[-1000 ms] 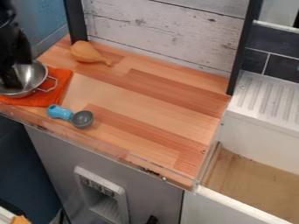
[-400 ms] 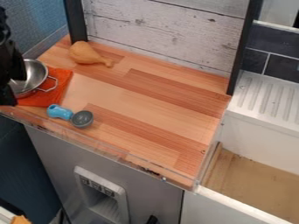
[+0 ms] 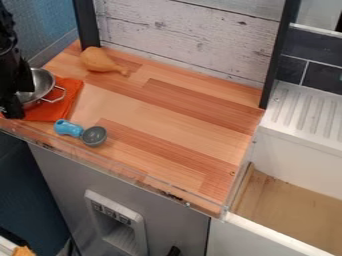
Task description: Moved the silver bowl to the upper right side of the table
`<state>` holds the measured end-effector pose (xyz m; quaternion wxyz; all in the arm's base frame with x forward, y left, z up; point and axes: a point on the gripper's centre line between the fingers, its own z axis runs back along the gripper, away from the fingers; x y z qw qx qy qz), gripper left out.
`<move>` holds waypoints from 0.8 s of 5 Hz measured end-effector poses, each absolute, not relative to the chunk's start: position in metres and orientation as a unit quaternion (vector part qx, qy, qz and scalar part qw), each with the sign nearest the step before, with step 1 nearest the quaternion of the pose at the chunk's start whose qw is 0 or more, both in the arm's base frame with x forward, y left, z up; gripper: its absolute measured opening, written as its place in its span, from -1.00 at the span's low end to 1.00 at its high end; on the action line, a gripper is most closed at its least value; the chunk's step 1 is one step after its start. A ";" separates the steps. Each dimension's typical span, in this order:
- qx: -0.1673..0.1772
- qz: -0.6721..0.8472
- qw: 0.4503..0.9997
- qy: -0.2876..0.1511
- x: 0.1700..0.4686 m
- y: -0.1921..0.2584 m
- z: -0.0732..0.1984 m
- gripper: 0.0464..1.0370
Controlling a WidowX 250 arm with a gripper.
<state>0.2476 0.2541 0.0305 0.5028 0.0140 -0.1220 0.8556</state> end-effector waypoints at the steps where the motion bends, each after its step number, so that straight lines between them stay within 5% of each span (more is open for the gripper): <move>1: 0.013 0.858 0.498 -0.122 0.249 0.254 0.031 0.24; 2: 0.015 0.854 0.506 -0.121 0.250 0.252 0.031 -0.38; 3: 0.010 0.852 0.509 -0.125 0.252 0.253 0.032 -0.79; 4: 0.004 0.842 0.520 -0.142 0.253 0.254 0.036 -0.94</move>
